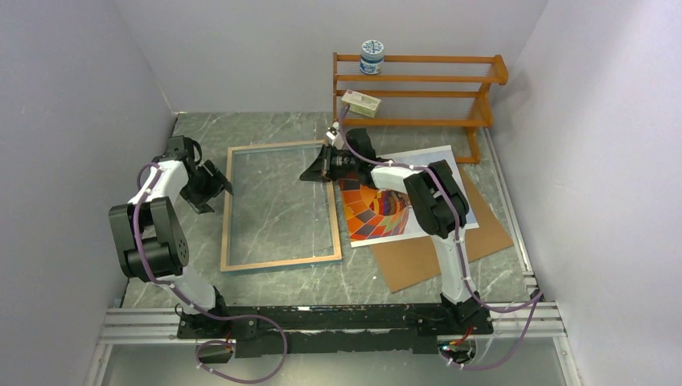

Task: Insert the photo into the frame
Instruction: Place the photo frame item in the photo frame.

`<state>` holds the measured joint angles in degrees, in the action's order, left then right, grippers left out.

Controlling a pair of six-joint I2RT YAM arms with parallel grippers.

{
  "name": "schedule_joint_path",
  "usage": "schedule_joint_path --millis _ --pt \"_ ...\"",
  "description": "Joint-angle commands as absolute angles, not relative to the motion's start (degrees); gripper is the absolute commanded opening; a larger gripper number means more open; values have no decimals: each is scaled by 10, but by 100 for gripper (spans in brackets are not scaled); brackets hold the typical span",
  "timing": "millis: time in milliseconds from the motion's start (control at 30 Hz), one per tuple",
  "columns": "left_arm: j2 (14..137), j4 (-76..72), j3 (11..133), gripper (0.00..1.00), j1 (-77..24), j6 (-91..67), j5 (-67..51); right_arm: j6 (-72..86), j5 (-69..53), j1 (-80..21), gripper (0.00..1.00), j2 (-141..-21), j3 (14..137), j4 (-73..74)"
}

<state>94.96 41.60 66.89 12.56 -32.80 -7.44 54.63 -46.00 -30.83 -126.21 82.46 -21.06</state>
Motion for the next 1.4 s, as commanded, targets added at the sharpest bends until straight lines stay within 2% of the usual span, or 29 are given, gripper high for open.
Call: schedule_joint_path --millis 0,233,533,767,933,1367 --pt "916 425 690 79 124 -346 -46 547 -482 -313 0 -1258 831 -280" --pt "909 419 687 84 124 -355 -34 520 -447 -313 0 -1270 852 -211" --pt "910 410 683 91 124 -361 -34 542 -430 -313 0 -1284 838 -225" --pt "923 397 670 90 124 -368 -16 575 -448 -314 1 -1282 817 -274" --pt "891 355 623 92 124 -406 39 572 -448 -314 21 -1286 825 -258" --pt "858 310 573 93 124 -412 9 553 -443 -314 42 -1284 842 -226"
